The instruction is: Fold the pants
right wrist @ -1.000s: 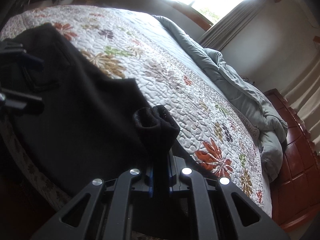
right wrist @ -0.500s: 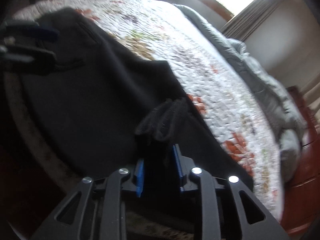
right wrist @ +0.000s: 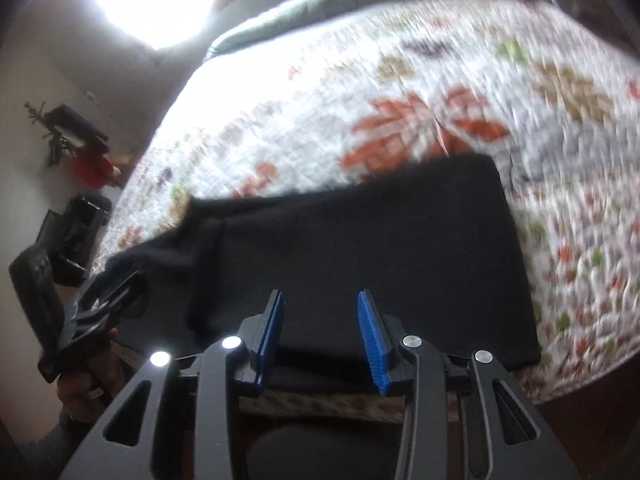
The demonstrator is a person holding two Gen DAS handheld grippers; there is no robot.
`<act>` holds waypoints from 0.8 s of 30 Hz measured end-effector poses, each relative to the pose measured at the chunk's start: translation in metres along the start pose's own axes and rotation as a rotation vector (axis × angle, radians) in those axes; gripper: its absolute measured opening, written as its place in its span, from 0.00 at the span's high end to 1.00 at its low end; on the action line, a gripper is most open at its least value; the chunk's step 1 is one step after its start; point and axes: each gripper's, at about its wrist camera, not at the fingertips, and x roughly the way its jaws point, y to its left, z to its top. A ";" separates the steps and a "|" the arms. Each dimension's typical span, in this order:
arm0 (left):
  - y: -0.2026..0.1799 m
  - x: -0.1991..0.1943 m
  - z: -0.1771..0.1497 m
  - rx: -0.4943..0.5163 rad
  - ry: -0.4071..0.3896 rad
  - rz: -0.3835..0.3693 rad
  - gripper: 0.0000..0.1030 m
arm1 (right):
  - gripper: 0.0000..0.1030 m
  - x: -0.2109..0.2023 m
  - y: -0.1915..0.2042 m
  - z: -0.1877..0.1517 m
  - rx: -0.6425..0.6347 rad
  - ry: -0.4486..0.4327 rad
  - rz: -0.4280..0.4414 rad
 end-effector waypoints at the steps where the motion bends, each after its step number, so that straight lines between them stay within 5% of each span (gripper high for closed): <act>1: -0.005 0.008 -0.001 0.022 0.030 0.028 0.03 | 0.61 0.003 -0.004 -0.002 0.009 0.016 0.022; 3: -0.019 0.028 -0.008 0.094 0.111 0.094 0.03 | 0.61 -0.001 -0.009 0.003 0.024 0.019 0.078; 9: -0.003 0.033 -0.022 0.050 0.187 0.034 0.03 | 0.61 -0.015 -0.057 0.066 0.152 -0.095 0.123; 15: 0.004 0.036 -0.027 -0.013 0.204 0.004 0.02 | 0.72 0.022 -0.088 0.090 0.256 -0.015 0.125; 20: 0.013 -0.003 -0.026 -0.040 0.132 -0.079 0.03 | 0.65 -0.010 -0.021 0.121 0.050 -0.046 0.095; 24: 0.071 -0.071 -0.056 -0.276 -0.012 -0.176 0.03 | 0.45 -0.011 0.079 0.159 -0.204 0.027 0.190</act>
